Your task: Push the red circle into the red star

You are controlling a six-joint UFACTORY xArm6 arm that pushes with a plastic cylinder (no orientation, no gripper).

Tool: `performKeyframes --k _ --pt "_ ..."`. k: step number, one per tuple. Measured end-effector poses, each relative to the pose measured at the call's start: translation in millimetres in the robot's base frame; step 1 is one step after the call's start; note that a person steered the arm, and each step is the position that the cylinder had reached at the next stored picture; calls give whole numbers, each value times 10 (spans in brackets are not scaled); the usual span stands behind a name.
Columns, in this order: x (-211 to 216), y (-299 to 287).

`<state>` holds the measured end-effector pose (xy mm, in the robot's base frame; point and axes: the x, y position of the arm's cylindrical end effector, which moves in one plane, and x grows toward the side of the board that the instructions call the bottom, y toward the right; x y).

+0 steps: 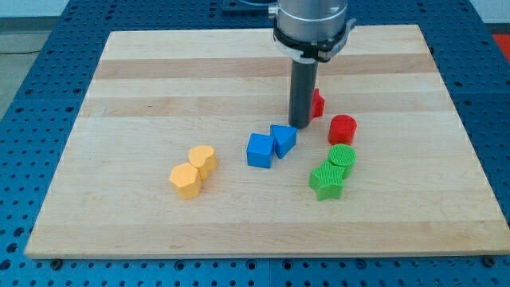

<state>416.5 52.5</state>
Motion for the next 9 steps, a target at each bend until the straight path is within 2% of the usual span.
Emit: performKeyframes --k 2,5,7,9 --pt "-597 547" --pt "271 446" --pt "831 -45" --pt "952 613"
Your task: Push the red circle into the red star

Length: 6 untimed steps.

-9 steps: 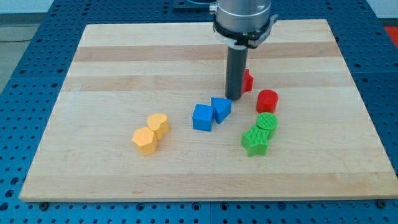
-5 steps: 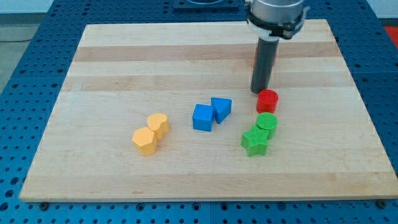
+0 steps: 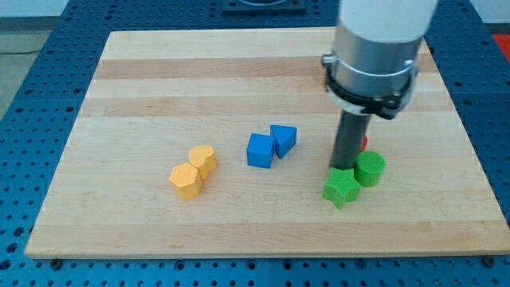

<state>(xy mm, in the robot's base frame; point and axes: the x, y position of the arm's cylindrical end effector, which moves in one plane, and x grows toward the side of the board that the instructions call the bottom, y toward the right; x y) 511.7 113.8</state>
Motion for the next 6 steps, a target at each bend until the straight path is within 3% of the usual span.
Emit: performKeyframes --k 1,4,6 --pt "-110 79" --pt "-994 265" --pt "-1240 328"
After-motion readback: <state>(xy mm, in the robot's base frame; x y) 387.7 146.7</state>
